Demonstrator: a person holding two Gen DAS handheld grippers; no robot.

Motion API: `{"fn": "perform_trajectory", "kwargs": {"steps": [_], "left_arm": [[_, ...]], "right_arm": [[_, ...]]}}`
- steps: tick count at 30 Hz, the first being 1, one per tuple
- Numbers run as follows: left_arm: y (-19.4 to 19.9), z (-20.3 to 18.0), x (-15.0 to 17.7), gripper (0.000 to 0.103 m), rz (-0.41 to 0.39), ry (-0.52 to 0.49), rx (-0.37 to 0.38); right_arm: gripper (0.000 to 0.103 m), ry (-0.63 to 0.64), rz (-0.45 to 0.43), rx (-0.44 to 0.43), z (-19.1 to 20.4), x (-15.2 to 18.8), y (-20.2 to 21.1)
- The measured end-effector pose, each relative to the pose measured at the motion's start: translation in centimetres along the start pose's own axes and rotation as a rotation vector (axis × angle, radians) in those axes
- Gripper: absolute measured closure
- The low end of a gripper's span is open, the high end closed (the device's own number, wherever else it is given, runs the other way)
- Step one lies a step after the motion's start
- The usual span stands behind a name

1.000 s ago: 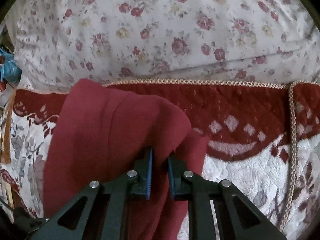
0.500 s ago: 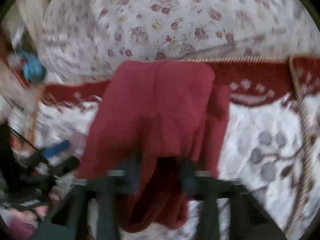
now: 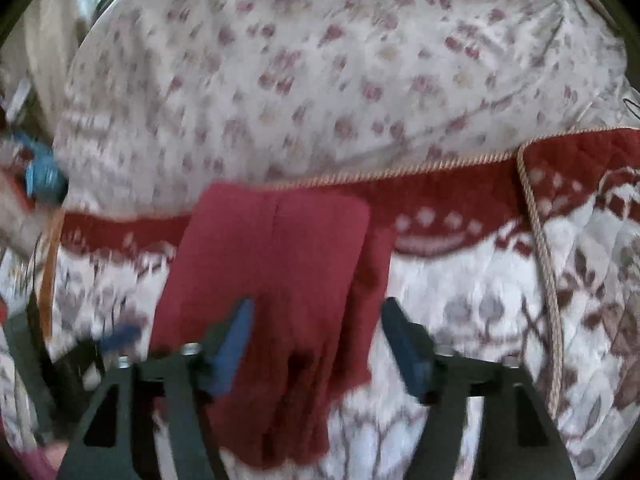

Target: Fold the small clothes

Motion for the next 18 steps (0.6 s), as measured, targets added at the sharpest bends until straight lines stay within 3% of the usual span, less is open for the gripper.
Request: {"fn": "perform_trajectory", "kwargs": {"steps": [3,4,5,7,8,10,13,15,17,18], "left_arm": [[-0.1,0.0,0.0,0.03,-0.001,-0.003,-0.003],[-0.2,0.1,0.0,0.029,0.0,-0.003,-0.003],[-0.2,0.1,0.0,0.028,0.0,-0.002,-0.001],[-0.4,0.2,-0.1,0.026,0.003,0.007,0.001],[-0.6,0.3,-0.1,0.025,0.006,0.01,0.003],[-0.8,0.3,-0.1,0.024,0.008,0.009,0.005],[-0.9,0.2,-0.2,0.022,0.008,0.012,0.009],[-0.9,0.2,-0.2,0.022,0.01,0.011,0.002],[-0.9,0.2,-0.1,0.022,0.012,0.013,-0.003],[-0.9,0.2,-0.1,0.022,0.014,0.019,-0.001]], "right_arm": [[0.026,-0.014,0.07,0.008,0.8,-1.7,-4.2],[0.032,-0.01,0.101,0.007,1.3,-2.0,-5.9],[0.052,-0.003,0.113,-0.003,1.6,-2.2,-6.9],[0.074,0.018,0.098,-0.02,2.2,-2.5,-7.5],[0.091,0.044,0.053,0.004,2.6,-2.9,-7.0],[0.091,0.095,-0.015,0.075,2.7,-3.4,-6.5],[0.091,0.095,0.045,0.134,1.4,-2.5,-8.6],[0.091,0.087,0.035,0.131,1.1,-2.4,-8.2],[0.079,0.016,0.027,0.11,0.1,-2.8,-6.6],[0.079,-0.006,0.017,0.123,-0.4,-2.9,-5.7]]}}
Point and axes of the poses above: each gripper's, at about its wrist camera, not at the fingertips, and y roughly against the way its jaws point, z to its left, x to its underside, the point moved 3 cm from there along -y, roughly the way its jaws point, and after that the axes turned 10 degrees about x, right-handed, at the moved point
